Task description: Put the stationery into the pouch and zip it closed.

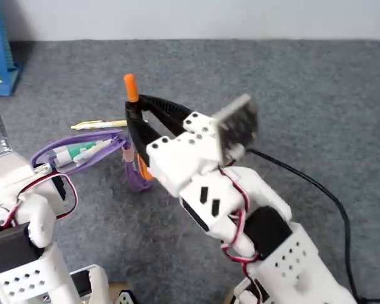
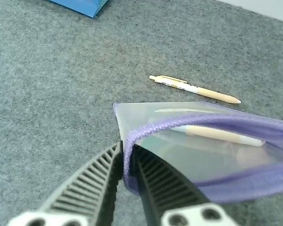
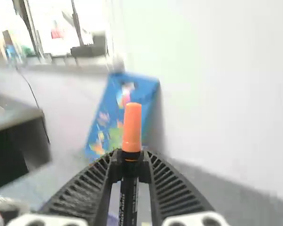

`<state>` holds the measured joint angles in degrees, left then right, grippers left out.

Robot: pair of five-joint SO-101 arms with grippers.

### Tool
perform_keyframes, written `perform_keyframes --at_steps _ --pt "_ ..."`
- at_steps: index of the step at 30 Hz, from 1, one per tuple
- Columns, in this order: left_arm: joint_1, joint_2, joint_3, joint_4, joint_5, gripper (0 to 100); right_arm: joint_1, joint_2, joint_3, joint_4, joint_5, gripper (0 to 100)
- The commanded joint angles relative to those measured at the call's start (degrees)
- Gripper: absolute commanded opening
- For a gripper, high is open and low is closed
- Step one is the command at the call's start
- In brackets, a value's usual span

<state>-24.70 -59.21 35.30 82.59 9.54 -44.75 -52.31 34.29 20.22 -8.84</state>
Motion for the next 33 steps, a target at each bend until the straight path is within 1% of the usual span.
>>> perform_keyframes --at_steps 1,6,14,21,24,33 --pt "-0.09 0.09 1.10 -0.53 -0.35 1 -2.15 -5.14 4.92 -15.69 -0.62 0.8" --pt "0.00 0.09 1.10 -0.53 -0.35 1 -6.46 -6.73 12.66 -30.81 -0.62 0.8" --pt "0.00 0.09 1.19 -0.53 -0.35 1 -6.99 -6.11 23.47 -48.84 -0.62 0.8" --pt "0.00 0.09 1.19 -0.53 -0.35 1 -5.85 6.20 25.23 -61.76 -0.18 0.8" --pt "0.00 0.09 1.54 -0.53 -0.35 1 -5.14 12.00 23.47 -65.63 -0.18 0.8" --pt "0.00 0.09 2.33 -1.67 -0.35 1 -3.38 24.48 17.41 -70.64 -0.18 0.8"
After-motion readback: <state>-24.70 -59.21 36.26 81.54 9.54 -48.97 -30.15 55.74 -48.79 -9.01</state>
